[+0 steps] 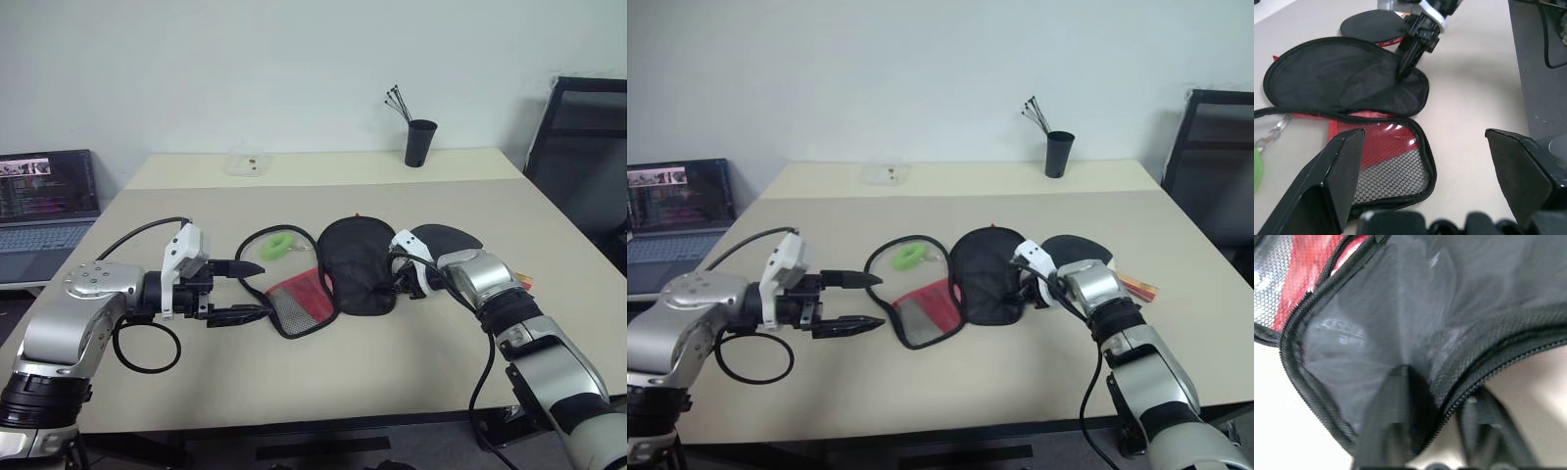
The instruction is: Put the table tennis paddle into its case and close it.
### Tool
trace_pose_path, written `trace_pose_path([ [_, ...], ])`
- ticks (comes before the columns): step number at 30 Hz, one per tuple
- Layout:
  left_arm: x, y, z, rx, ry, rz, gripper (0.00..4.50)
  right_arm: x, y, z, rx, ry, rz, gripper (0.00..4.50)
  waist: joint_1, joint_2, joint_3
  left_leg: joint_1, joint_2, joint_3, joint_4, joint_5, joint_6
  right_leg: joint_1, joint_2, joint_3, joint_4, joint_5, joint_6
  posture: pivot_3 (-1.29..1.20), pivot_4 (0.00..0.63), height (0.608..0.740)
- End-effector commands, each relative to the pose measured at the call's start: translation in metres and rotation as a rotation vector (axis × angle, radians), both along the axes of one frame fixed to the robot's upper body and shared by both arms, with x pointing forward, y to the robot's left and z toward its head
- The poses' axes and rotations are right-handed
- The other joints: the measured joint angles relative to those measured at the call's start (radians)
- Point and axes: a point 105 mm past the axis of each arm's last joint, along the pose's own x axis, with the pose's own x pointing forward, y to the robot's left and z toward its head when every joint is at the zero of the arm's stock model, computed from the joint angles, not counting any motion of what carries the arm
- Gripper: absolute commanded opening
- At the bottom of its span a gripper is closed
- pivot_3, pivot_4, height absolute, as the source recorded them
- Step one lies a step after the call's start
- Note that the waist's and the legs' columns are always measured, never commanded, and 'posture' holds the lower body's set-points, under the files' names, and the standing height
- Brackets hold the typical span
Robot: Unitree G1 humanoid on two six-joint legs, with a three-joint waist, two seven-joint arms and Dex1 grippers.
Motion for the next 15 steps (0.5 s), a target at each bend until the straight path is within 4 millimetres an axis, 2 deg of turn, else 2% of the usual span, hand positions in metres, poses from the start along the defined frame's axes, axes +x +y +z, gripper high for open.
trace_pose_path([
  [1,-0.001,0.002,0.005,0.001,-0.036,-0.011,4.31,0.004,-0.011,0.012,-0.009,-0.061,-0.021,2.69,0.000,0.000,0.000,0.000,0.000,0.000,0.000,0.000,0.000,0.000,0.000,0.000,0.000,0.000,0.000,0.00,0.150,0.740],
  [6,-0.001,0.004,0.002,-0.001,-0.036,-0.010,4.31,0.005,-0.022,0.024,-0.009,-0.110,-0.048,4.46,0.002,0.000,0.000,0.000,0.000,0.000,0.000,0.000,0.000,0.000,0.000,0.000,0.000,0.000,0.000,0.00,0.150,0.740],
  [9,-0.001,0.005,0.002,-0.003,-0.036,-0.009,4.31,0.005,-0.031,0.034,-0.001,-0.139,-0.068,4.49,0.002,0.000,0.000,0.000,0.000,0.001,0.000,0.000,0.000,-0.001,0.000,0.001,0.000,0.000,0.000,0.00,0.150,0.740],
  [15,-0.001,0.007,0.001,-0.004,-0.039,-0.005,4.31,0.003,-0.050,0.065,0.064,-0.219,-0.130,4.49,0.000,0.000,0.000,0.000,0.001,0.001,0.000,0.000,0.000,-0.001,0.000,0.002,0.000,0.000,0.000,0.00,0.150,0.740],
])
